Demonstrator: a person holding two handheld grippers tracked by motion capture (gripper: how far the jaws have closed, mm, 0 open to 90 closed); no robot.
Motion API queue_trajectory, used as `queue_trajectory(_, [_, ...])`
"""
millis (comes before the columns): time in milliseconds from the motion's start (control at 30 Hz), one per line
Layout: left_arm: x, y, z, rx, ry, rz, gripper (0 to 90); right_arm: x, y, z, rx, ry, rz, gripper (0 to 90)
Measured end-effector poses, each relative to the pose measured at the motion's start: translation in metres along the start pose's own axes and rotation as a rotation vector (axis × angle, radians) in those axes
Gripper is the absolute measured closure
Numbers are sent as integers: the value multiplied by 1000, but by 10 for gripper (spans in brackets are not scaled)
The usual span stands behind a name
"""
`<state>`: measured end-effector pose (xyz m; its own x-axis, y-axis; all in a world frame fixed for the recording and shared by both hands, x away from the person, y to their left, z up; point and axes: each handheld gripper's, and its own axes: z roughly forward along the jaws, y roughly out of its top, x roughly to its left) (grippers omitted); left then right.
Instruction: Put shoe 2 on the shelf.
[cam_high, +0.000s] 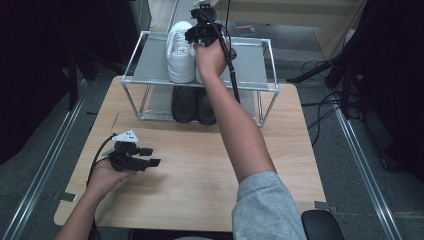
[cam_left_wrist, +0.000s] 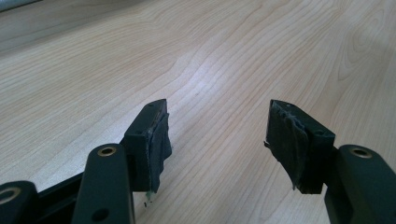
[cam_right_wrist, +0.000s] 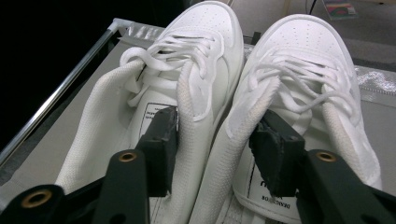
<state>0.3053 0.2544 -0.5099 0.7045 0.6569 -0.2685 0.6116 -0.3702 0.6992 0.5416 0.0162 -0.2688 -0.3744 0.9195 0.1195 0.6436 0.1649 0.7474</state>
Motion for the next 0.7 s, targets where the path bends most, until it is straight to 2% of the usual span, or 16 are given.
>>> queue_trajectory(200, [0,0,1,8,-1,0,394,-3,0,-5,10,31,-8,459])
queue_trajectory(400, [0,1,2,16,-1,7,394,-6,2,-13,-3,54,-11,434])
queue_trajectory(500, [0,1,3,18,-2,6,394,-8,3,-19,-21,75,-30,439])
queue_trajectory(700, [0,1,4,19,4,14,393,-7,2,-26,-18,110,-82,459])
